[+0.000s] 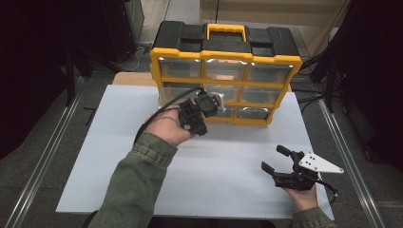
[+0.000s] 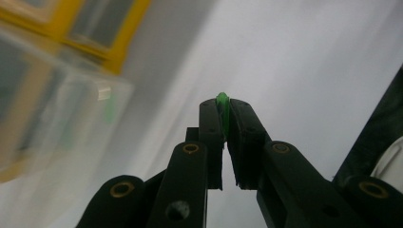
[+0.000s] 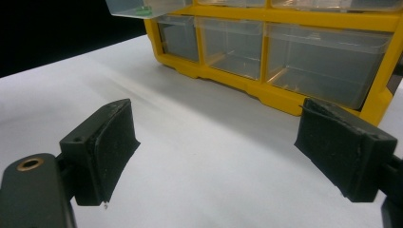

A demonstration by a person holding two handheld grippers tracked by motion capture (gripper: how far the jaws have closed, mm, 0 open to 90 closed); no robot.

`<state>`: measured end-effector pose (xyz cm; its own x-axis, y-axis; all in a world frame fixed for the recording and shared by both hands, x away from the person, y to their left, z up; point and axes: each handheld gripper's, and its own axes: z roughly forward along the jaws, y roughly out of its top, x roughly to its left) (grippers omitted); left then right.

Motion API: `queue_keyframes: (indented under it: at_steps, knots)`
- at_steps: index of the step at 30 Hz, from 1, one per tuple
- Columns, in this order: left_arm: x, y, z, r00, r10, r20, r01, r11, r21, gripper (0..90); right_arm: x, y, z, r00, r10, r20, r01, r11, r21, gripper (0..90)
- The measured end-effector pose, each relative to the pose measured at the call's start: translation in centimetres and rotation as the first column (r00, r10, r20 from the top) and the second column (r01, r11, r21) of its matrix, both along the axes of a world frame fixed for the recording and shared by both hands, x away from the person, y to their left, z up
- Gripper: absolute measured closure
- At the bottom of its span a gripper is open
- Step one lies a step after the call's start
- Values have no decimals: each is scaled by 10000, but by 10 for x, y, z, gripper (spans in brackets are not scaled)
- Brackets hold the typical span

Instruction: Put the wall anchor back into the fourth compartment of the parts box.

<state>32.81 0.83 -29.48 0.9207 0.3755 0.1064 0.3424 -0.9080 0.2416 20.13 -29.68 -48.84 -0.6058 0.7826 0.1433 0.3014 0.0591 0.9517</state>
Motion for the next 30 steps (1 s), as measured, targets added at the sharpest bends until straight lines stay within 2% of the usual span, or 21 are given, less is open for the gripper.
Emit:
queue_keyframes:
  at_steps: [5,9,12,16,20,22,23,24,25,27,30]
  knots:
    - [12,6,23,9991,248,340,-255,9995,179,851,-1,0,1,9999,-17,133,16,10000,93,138]
    - [23,10,37,9969,456,640,-487,9977,469,851,-2,-1,1,9998,-47,188,44,9999,139,138]
    - [36,12,43,9942,731,786,-796,9934,825,851,-2,-1,1,9998,-42,202,39,9999,138,138]
    - [56,13,42,9909,1083,803,-1165,9876,1052,851,-2,-1,1,9998,-38,215,35,9999,135,138]
    - [74,18,36,9889,1226,840,-1311,9858,1048,851,-2,-1,1,9998,-30,211,27,9999,121,138]
    - [82,22,32,9877,1403,689,-1468,9841,1001,851,-2,-2,1,9998,-22,209,20,9999,116,138]
    - [84,24,28,9872,1466,623,-1519,9842,912,851,-2,-2,1,9998,-3,216,1,9999,109,138]
    - [86,24,27,9869,1474,655,-1535,9829,1020,851,-2,-2,1,9997,0,227,-2,9999,115,138]
    - [86,25,24,9857,1490,791,-1560,9835,913,851,-2,-2,1,9997,0,231,-3,9999,118,138]
    - [89,26,20,9865,1481,700,-1531,9855,730,850,-2,-2,1,9997,-13,227,10,9999,120,138]
    - [92,26,13,9874,1482,550,-1526,9843,886,850,-2,-2,1,9997,5,227,-8,9999,134,138]
